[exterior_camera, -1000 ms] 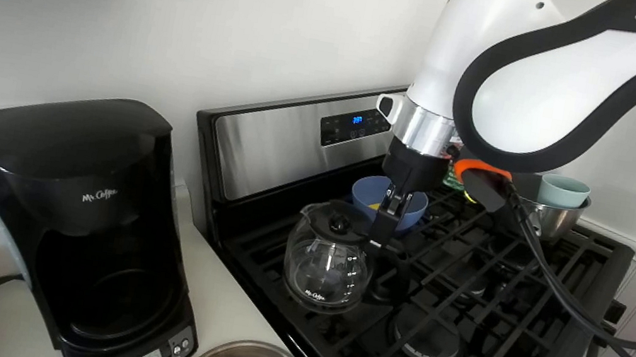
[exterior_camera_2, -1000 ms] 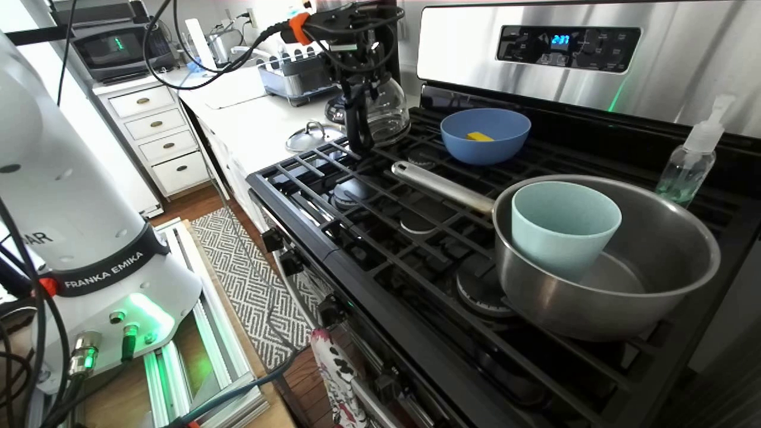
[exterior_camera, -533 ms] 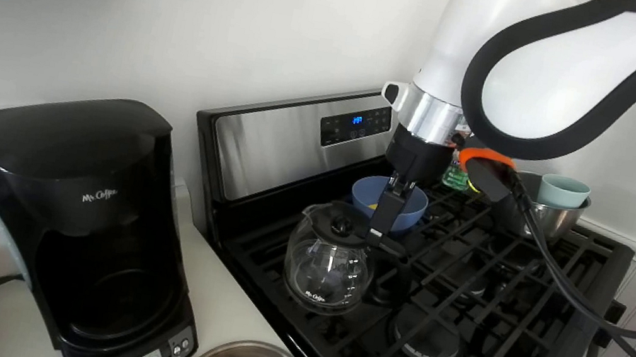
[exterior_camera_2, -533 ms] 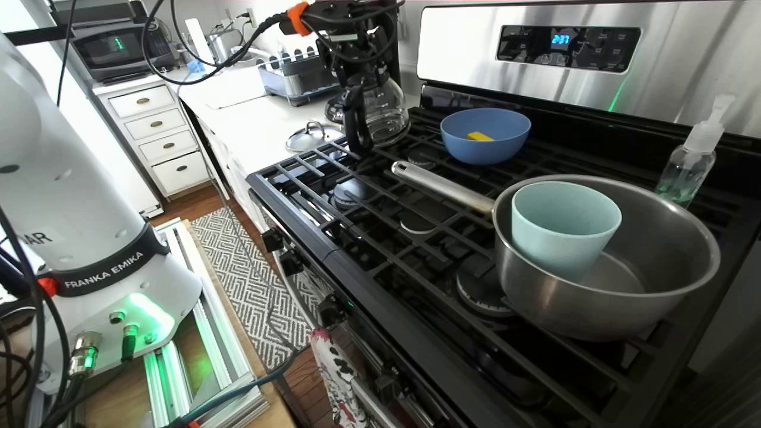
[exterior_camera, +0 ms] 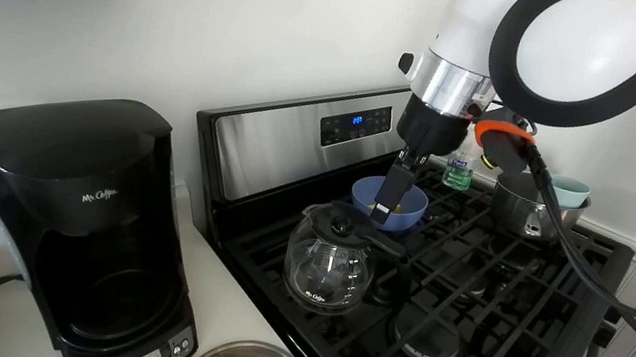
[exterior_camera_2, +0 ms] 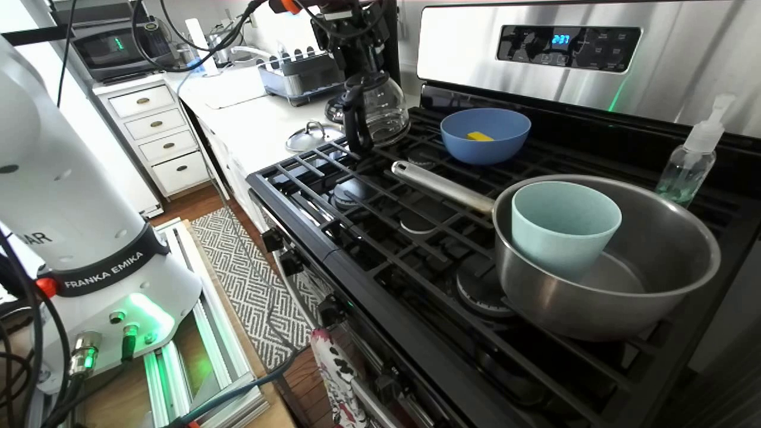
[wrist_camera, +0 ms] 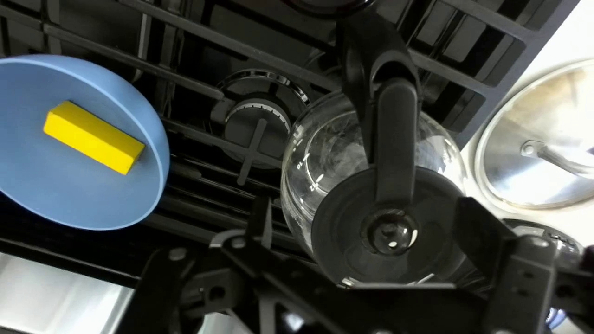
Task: Put the glass coffee pot on the stove
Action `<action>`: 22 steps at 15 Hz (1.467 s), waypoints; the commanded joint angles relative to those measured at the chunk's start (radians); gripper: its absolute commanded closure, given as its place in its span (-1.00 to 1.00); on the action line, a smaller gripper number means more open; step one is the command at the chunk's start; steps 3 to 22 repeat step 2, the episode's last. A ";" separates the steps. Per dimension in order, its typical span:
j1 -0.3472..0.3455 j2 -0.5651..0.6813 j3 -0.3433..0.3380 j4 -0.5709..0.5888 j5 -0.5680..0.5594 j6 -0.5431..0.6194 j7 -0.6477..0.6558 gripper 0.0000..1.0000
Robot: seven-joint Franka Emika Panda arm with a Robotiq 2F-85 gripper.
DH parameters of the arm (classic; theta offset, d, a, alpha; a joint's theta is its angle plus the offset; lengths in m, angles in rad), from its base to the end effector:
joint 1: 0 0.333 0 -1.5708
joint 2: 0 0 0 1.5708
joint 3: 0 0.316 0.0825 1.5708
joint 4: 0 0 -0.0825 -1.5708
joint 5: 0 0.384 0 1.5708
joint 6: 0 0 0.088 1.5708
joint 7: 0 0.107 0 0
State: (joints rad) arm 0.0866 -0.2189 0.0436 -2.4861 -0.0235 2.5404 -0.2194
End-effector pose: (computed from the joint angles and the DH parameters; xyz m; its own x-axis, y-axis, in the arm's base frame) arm 0.4690 0.0618 0.3970 0.8979 0.3576 0.2568 0.3474 -0.9338 0.0854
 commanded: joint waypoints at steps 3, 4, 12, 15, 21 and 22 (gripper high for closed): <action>-0.011 -0.035 0.000 0.000 -0.030 -0.029 0.063 -1.00; -0.011 -0.035 0.000 0.000 -0.030 -0.029 0.063 -1.00; -0.011 -0.035 0.000 0.000 -0.030 -0.029 0.063 -1.00; -0.011 -0.035 0.000 0.000 -0.030 -0.029 0.063 -1.00; -0.011 -0.035 0.000 0.000 -0.030 -0.029 0.063 -1.00; -0.011 -0.035 0.000 0.000 -0.030 -0.029 0.063 -1.00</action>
